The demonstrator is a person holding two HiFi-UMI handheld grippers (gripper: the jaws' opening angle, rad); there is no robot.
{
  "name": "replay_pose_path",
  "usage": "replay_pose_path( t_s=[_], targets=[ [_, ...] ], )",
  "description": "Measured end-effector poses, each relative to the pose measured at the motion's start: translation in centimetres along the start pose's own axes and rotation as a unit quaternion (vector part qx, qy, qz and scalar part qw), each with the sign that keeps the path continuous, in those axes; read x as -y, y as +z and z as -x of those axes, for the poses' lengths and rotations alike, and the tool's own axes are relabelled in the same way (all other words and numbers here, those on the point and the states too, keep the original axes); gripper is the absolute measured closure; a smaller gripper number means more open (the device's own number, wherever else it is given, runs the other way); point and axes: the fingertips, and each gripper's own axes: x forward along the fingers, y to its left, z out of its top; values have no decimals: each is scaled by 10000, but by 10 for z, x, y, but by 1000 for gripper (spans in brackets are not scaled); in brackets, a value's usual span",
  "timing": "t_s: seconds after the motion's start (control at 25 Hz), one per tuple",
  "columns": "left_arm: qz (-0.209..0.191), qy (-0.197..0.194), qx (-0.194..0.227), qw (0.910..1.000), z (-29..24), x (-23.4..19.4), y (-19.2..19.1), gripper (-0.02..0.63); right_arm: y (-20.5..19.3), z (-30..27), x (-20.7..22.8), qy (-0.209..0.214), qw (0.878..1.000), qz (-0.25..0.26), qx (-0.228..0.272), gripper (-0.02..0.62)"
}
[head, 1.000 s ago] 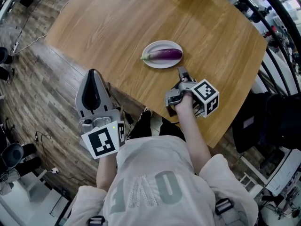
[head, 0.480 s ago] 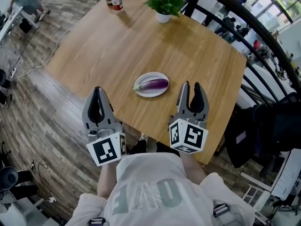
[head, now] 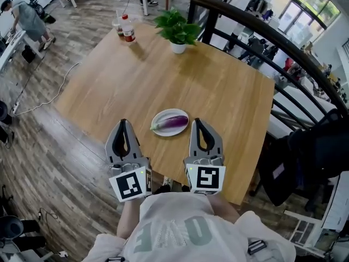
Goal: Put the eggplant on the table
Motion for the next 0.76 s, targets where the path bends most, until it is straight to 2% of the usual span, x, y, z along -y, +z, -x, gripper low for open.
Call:
replay_pose_path(
  t_s=[0.24,0.76],
  targets=[
    [52,-154,16,9999,-4,16,1,597,-2,2,5,23,10000,-64,-37,577],
    [109,-228,-1,9997,-10,28,3,597,2,-1,11,116,9999,-74,19,577]
  ],
)
